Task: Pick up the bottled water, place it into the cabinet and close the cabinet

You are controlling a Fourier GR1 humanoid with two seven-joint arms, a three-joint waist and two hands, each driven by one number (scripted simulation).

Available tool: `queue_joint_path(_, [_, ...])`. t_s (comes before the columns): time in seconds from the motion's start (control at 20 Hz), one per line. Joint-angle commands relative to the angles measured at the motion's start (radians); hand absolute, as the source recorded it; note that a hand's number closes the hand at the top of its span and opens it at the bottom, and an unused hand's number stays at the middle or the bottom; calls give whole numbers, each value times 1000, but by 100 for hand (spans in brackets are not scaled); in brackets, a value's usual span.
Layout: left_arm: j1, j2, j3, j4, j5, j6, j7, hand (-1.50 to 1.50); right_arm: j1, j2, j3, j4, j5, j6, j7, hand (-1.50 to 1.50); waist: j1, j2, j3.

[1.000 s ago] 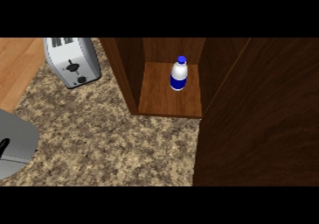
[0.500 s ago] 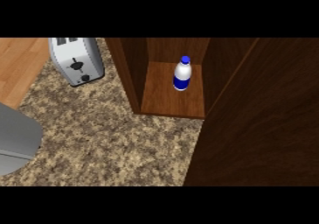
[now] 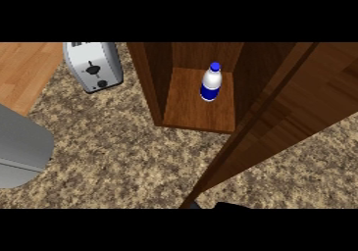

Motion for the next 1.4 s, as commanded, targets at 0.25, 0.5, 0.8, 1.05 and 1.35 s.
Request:
queue_joint_path(0.25, [54, 38, 96, 46, 48, -152, -28, -150, -469, 123, 115, 238, -138, -168, 154, 150, 34, 21, 11])
queue_joint_path(0.5, [157, 14, 155, 86, 39, -230, -69, -150, -713, 125, 12, 458, -300, -151, 106, 150, 5, 23, 15])
queue_joint_path(0.8, [277, -48, 243, 73, -2, -287, -104, -150, -717, 125, -64, 634, -415, -131, 86, 150, -47, 21, 18])
queue_joint_path(1.05, [272, -99, 289, 54, 20, -280, -49, -150, -668, 125, -103, 742, -423, -46, 76, 150, -79, 24, 19])
queue_joint_path(1.35, [328, -161, 354, 68, -3, -372, -35, -150, -644, 53, -229, 853, -442, 69, 49, 150, -80, 25, 18])
